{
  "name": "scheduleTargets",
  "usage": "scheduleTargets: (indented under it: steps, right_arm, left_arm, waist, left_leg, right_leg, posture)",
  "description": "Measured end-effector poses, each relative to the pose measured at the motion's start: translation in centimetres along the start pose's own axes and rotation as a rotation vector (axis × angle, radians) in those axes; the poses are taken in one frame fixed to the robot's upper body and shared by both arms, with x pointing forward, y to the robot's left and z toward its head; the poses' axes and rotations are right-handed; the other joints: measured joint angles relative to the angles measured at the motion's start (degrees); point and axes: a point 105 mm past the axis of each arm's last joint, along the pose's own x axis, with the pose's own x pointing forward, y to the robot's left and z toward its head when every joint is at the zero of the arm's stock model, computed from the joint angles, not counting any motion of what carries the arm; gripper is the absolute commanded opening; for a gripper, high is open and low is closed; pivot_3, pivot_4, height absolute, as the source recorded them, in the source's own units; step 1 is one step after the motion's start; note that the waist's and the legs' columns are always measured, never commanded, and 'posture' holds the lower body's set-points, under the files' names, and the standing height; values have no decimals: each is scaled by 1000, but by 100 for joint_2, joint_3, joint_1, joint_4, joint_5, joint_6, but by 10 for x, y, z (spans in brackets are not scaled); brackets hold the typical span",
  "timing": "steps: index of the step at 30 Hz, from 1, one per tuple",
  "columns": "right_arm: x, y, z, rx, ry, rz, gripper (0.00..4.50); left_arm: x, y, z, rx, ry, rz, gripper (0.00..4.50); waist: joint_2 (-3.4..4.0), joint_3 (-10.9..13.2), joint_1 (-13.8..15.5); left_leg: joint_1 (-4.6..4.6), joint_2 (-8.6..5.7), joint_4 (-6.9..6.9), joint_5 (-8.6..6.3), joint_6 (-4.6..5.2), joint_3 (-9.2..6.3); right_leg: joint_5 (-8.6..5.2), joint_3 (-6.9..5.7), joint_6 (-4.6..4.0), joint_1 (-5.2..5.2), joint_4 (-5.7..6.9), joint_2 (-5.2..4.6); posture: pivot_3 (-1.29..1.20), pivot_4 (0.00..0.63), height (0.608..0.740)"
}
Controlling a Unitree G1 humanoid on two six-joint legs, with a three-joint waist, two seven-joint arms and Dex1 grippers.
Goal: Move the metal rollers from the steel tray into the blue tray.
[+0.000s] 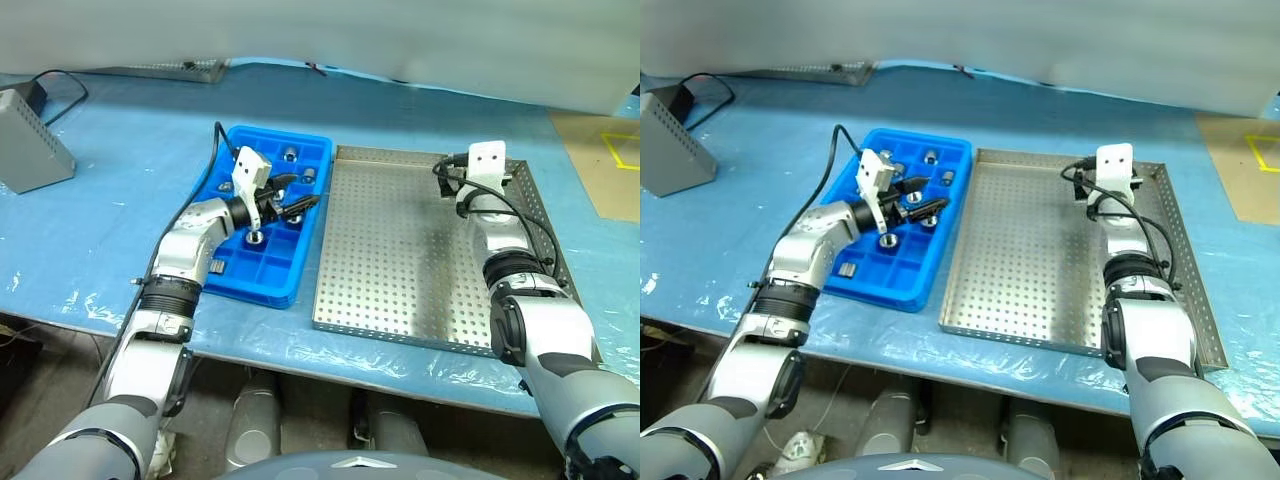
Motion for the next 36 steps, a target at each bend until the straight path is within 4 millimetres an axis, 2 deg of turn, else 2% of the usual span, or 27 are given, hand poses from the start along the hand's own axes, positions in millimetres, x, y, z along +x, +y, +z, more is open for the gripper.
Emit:
scheduleTargets:
  steps: [5, 11, 15, 19, 22, 30, 32, 36]
  right_arm:
    - [-5, -12, 1, -18, -12, -7, 4476]
    - [-5, -25, 10, -37, -24, -25, 4476]
    - [-3, -25, 8, -32, -5, -24, 4476]
    - [3, -24, 14, -14, 4, -34, 4476]
    - [4, -25, 13, 1, 16, -48, 4476]
    - [2, -18, -9, 18, 89, -50, 4476]
    - [2, -17, -9, 21, 92, -51, 4476]
    - [6, -12, 3, 34, 67, -42, 4476]
  left_arm:
    - [1, -3, -5, -22, 3, -4, 4025]
    - [15, -11, -5, -47, -20, -38, 4025]
    - [25, -7, 1, -43, -34, -36, 4025]
    - [36, -2, 12, -18, -83, 10, 4025]
    - [39, -1, 12, -18, -101, 35, 4025]
    - [37, 12, 10, -17, -117, 142, 4025]
    - [35, 16, 10, -18, -112, 163, 4025]
    - [35, 22, 14, -19, -116, 197, 4025]
  waist:
    - [0, 0, 13]
    - [-1, 1, -17]
    - [-1, 1, -32]
    - [-1, 1, -43]
    - [-1, 1, -37]
    - [-1, 1, -32]
    - [-1, 1, -31]
    - [0, 1, -29]
  left_leg:
    - [-3, -3, 15, -3, 4, 0]
    - [-1, -1, 30, -5, 7, 1]
    - [-1, -3, 35, -5, 7, 2]
    - [-1, -3, 35, -7, 10, 2]
    - [-3, -4, 35, -10, 15, 2]
    - [-6, -2, 45, -12, 19, 3]
    - [-6, -2, 45, -12, 19, 3]
    - [-6, -1, 45, -12, 18, 3]
  right_leg:
    - [1, 2, 1, 3, 2, -2]
    - [1, 6, 2, 3, 14, -1]
    - [1, 8, 2, 2, 18, -1]
    - [1, 10, 2, 2, 18, -1]
    - [1, 10, 2, 2, 15, -1]
    - [1, 9, 2, 2, 21, -2]
    - [1, 9, 2, 2, 22, -2]
    - [1, 9, 1, 1, 23, -2]
  posture:
    - [130, 150, 740]
    - [89, 150, 740]
    - [82, 150, 740]
    - [85, 150, 740]
    - [93, 150, 740]
    - [131, 150, 740]
    - [139, 150, 740]
    - [165, 150, 740]
